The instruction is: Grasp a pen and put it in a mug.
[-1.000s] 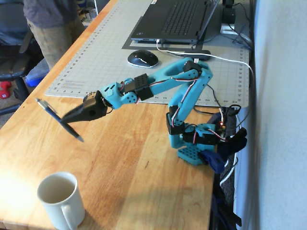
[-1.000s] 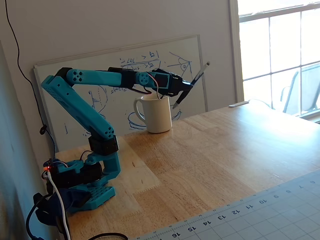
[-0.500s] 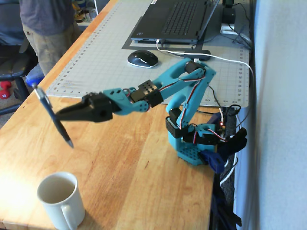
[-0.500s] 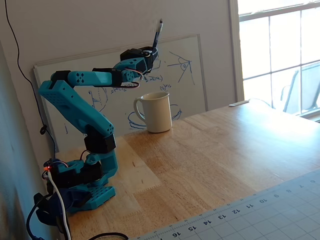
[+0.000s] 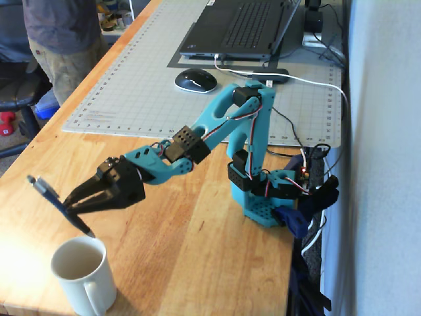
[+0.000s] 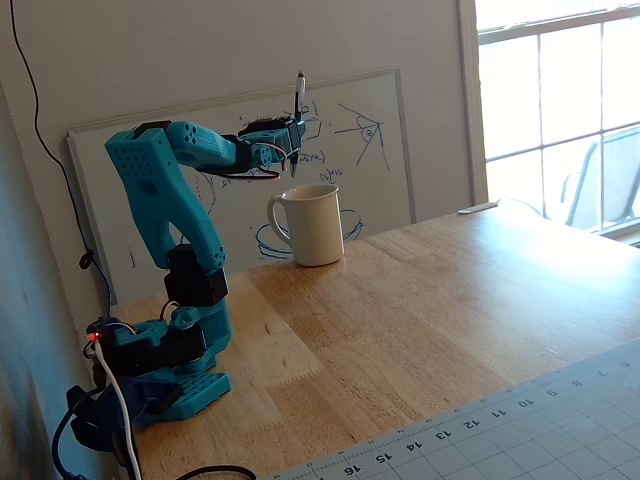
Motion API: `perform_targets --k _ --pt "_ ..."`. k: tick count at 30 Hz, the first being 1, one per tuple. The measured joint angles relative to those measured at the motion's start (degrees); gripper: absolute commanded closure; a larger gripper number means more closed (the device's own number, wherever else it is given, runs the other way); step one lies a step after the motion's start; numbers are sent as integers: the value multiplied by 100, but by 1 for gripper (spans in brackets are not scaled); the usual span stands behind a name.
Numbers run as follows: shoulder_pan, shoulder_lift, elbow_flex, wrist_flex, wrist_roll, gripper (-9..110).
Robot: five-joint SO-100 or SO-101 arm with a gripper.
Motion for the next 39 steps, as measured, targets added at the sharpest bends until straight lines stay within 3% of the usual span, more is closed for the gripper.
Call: perform_targets --k 17,25,31,39 --pt "0 -1020 0 0 -352 97" --pt "-44 -1020 0 -9 -352 80" --pt "-35 -984 0 26 -352 86" --pt "255 158 0 2092 -536 89"
